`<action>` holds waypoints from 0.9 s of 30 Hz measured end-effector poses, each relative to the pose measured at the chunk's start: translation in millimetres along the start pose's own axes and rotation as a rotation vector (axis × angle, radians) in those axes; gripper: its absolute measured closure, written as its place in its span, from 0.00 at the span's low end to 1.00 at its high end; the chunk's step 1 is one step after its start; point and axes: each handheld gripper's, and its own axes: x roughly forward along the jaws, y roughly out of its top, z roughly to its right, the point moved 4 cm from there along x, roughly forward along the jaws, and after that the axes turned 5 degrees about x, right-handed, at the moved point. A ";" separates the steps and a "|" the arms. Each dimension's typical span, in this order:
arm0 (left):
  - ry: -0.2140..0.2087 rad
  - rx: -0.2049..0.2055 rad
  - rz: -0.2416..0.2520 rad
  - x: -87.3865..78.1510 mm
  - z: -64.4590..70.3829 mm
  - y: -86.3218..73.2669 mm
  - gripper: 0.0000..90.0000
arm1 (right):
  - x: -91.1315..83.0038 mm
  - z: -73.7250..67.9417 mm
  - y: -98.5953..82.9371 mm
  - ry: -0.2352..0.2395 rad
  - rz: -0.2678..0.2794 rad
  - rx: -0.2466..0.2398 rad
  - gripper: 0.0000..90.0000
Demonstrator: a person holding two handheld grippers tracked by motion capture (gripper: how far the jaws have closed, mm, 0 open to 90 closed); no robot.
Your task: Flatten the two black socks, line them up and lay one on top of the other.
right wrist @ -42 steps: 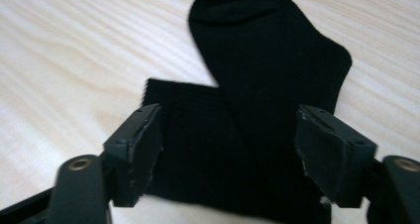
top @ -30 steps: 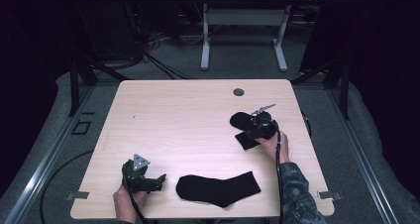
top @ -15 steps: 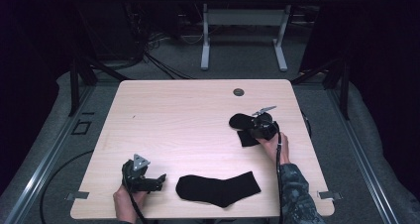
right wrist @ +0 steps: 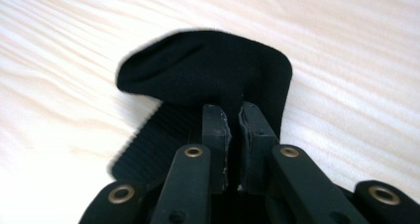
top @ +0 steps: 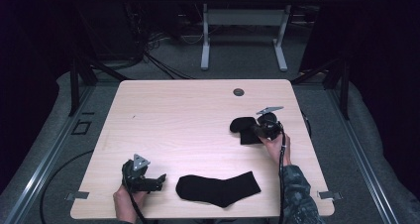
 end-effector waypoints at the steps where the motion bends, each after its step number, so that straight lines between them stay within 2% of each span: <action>1: 0.000 0.000 0.000 0.0 0.0 0.0 0.00 | -4.4 -2.5 1.6 0.011 0.012 -0.002 0.93; 3: 0.000 0.000 0.000 0.0 0.0 0.0 0.00 | -20.3 -12.3 6.8 0.042 0.042 -0.023 0.93; 6: 0.000 0.000 0.000 0.0 0.0 0.0 0.00 | -32.6 -21.3 11.6 0.070 0.081 -0.034 0.93; 9: 0.000 0.000 0.000 0.0 0.0 0.0 0.00 | -41.8 -27.8 14.5 0.092 0.093 -0.048 0.93; 10: 0.000 0.000 0.000 0.0 0.0 0.0 0.00 | -49.9 -36.4 17.1 0.120 0.105 -0.062 0.93; 15: 0.001 0.001 0.000 0.0 0.0 0.0 0.00 | -61.7 -55.5 20.4 0.176 0.120 -0.113 0.93; 19: 0.001 0.000 0.000 0.0 0.0 0.0 0.00 | -63.4 -72.2 19.7 0.230 0.116 -0.142 0.93; 21: 0.001 -0.001 0.001 0.0 0.0 0.0 0.00 | -63.4 -75.9 19.2 0.236 0.117 -0.150 0.93; 22: 0.001 0.000 0.001 0.1 -0.1 0.0 0.00 | -61.9 -85.1 16.8 0.272 0.105 -0.171 0.93; 27: 0.001 0.003 -0.001 -0.1 -0.3 -0.1 0.00 | -48.6 -103.8 7.9 0.330 0.065 -0.217 0.93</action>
